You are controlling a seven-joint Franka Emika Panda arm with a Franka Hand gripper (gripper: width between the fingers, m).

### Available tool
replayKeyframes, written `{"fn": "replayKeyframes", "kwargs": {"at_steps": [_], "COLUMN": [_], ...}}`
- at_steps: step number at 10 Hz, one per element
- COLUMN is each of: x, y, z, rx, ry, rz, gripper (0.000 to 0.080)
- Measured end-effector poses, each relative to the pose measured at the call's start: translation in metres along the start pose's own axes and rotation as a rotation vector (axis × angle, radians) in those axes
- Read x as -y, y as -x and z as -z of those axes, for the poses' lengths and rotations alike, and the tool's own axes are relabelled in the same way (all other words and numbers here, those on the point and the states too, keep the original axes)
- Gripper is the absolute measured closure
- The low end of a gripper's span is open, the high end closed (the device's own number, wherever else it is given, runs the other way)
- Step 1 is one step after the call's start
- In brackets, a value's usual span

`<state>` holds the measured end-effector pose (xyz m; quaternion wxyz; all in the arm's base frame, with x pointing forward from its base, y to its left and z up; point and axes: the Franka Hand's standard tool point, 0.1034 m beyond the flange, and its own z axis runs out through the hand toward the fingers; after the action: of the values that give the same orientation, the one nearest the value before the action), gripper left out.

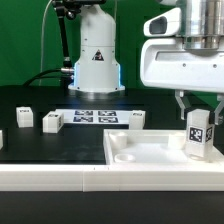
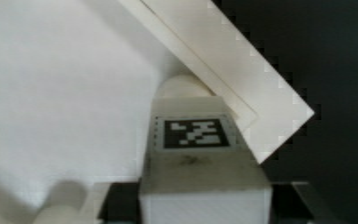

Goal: Assemble one leg

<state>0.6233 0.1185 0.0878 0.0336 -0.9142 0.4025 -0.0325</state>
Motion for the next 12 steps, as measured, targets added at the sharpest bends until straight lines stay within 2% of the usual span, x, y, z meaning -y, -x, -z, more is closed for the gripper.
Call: {"fn": "replayKeyframes", "kwargs": {"at_steps": [1,2,3,4,5,12], "x": [-0.0003,0.0004,0.0005,0.0005,0.0007,-0.0003], "y": [-0.0005,0.001,0.0013,0.001,0.0009,-0.0026], "z": [0.0,-0.0006,-0.0008,-0.0011,-0.002,-0.0021], "rx": [0.003,0.006,0.006,0.006,0.005,0.006], "ry": [-0.002,-0.004,-0.004,-0.006,-0.009,-0.006], "rz": [-0.059,-0.067,-0.045,0.023,0.045,0.704], "gripper": [0.0508,0.0426,0.0279,0.0279,0.0174,0.015]}}
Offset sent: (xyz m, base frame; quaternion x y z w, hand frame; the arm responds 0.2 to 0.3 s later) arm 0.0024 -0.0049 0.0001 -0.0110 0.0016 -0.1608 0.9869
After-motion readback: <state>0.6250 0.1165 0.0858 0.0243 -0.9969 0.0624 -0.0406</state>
